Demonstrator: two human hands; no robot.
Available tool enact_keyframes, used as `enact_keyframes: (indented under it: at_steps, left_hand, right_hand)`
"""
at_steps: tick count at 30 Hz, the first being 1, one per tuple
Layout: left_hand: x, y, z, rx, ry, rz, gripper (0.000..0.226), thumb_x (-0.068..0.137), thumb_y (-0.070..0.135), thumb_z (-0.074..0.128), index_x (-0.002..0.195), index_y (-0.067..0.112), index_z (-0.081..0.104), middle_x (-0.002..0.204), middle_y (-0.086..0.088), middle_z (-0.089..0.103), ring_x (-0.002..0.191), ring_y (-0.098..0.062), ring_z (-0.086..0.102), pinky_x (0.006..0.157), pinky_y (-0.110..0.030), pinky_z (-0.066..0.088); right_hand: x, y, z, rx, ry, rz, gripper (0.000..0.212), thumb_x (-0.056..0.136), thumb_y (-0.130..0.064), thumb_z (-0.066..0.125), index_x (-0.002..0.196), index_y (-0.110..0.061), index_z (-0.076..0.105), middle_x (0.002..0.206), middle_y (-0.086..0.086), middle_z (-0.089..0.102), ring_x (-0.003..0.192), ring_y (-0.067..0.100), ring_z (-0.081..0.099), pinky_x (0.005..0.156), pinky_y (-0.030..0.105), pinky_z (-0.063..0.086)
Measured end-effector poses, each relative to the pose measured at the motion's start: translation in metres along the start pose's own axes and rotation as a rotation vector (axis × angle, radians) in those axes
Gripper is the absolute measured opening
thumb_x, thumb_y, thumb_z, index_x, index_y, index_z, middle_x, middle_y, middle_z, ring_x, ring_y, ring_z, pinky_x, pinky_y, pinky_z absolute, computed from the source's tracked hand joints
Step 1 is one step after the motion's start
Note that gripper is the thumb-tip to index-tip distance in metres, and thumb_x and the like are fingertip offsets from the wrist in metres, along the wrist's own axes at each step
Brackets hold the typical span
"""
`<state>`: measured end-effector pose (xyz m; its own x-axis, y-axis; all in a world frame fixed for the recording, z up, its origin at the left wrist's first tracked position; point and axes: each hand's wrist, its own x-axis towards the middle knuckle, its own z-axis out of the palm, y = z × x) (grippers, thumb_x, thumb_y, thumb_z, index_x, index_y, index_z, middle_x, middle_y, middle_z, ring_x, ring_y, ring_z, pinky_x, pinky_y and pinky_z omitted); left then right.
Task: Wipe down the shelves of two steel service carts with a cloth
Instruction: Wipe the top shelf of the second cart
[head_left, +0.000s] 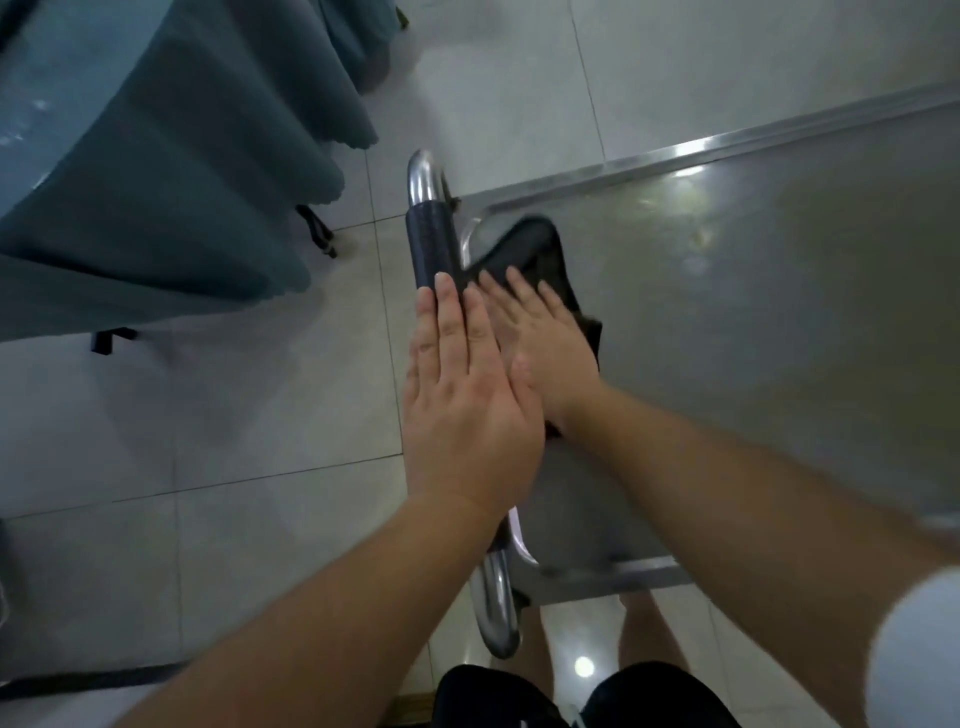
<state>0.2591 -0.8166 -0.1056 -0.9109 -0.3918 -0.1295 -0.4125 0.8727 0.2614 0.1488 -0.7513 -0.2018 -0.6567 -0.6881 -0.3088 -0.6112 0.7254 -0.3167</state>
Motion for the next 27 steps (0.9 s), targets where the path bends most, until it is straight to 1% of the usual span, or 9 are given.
enact_keyframes:
  at_steps: [4,7,10,14,16,19,23,25,27]
  left_hand:
    - [-0.002,0.001,-0.004,-0.001,-0.019,0.004,0.069,0.111,0.046,0.012,0.17,0.013,-0.002,0.177,-0.003,-0.019,0.161,-0.016,-0.023,0.132,-0.04,-0.002]
    - [-0.002,0.0,-0.005,0.006,-0.021,0.02,0.072,0.109,0.049,0.009,0.17,0.012,-0.002,0.177,-0.006,-0.018,0.161,-0.018,-0.022,0.133,-0.042,0.0]
    - [-0.006,0.0,-0.002,-0.005,-0.006,0.02,0.072,0.11,0.049,0.012,0.169,0.01,0.001,0.177,-0.007,-0.015,0.162,-0.018,-0.02,0.133,-0.044,0.004]
    - [-0.013,-0.002,0.004,0.013,0.037,0.022,0.072,0.11,0.048,0.016,0.169,0.008,0.007,0.178,-0.01,-0.007,0.164,-0.022,-0.012,0.133,-0.047,0.009]
    - [-0.013,-0.002,0.006,0.022,0.056,0.011,0.071,0.11,0.048,0.016,0.169,0.008,0.009,0.178,-0.01,-0.004,0.164,-0.022,-0.01,0.133,-0.047,0.011]
    - [-0.01,-0.001,0.008,0.03,0.075,-0.004,0.07,0.11,0.046,0.019,0.169,0.008,0.011,0.178,-0.01,-0.001,0.164,-0.021,-0.007,0.132,-0.043,0.008]
    - [-0.009,0.0,0.008,0.058,0.081,-0.012,0.069,0.111,0.043,0.023,0.168,0.004,0.013,0.178,-0.013,0.003,0.164,-0.022,-0.004,0.133,-0.043,0.009]
    - [-0.008,0.001,0.005,0.055,0.052,-0.029,0.071,0.111,0.045,0.022,0.169,0.006,0.008,0.178,-0.011,-0.002,0.164,-0.019,-0.008,0.134,-0.041,0.005]
    - [-0.008,0.002,0.002,0.046,0.03,-0.047,0.072,0.111,0.048,0.02,0.169,0.008,0.004,0.178,-0.008,-0.005,0.163,-0.017,-0.011,0.133,-0.04,0.002]
  right_hand:
    - [-0.122,-0.006,0.053,0.081,0.055,-0.034,0.068,0.108,-0.05,0.029,0.168,-0.035,-0.002,0.176,-0.009,0.01,0.163,0.019,0.004,0.128,0.051,0.019]
    - [-0.206,0.011,0.085,-0.018,0.025,-0.107,0.063,0.11,-0.051,0.033,0.168,-0.035,0.016,0.175,-0.015,0.012,0.163,0.017,0.007,0.124,0.048,0.02]
    - [-0.229,0.033,0.088,-0.084,-0.009,-0.189,0.06,0.108,-0.052,0.037,0.166,-0.036,0.027,0.174,-0.017,0.014,0.162,0.018,0.012,0.125,0.049,0.02]
    - [-0.163,0.05,0.061,-0.092,0.084,-0.203,0.057,0.101,-0.049,0.05,0.155,-0.03,0.047,0.172,-0.01,0.026,0.161,0.021,0.016,0.125,0.058,0.022]
    - [-0.11,0.06,0.039,-0.086,0.139,-0.168,0.06,0.099,-0.048,0.051,0.155,-0.026,0.049,0.171,-0.006,0.03,0.161,0.023,0.02,0.126,0.057,0.022]
    - [-0.021,0.078,0.0,-0.076,0.151,-0.06,0.071,0.1,-0.05,0.046,0.164,-0.022,0.034,0.173,-0.002,0.027,0.16,0.026,0.02,0.129,0.052,0.015]
    - [0.076,0.108,-0.041,-0.026,0.134,0.095,0.075,0.103,-0.054,0.036,0.168,-0.021,0.019,0.176,-0.002,0.013,0.162,0.026,0.009,0.13,0.049,0.005]
    - [0.093,0.118,-0.047,-0.001,0.104,0.119,0.077,0.102,-0.057,0.027,0.169,-0.021,0.014,0.177,-0.002,0.008,0.163,0.026,0.005,0.13,0.048,0.0]
    - [0.084,0.116,-0.043,0.009,0.113,0.109,0.078,0.102,-0.057,0.025,0.169,-0.02,0.014,0.177,-0.001,0.007,0.163,0.026,0.004,0.13,0.047,0.001]
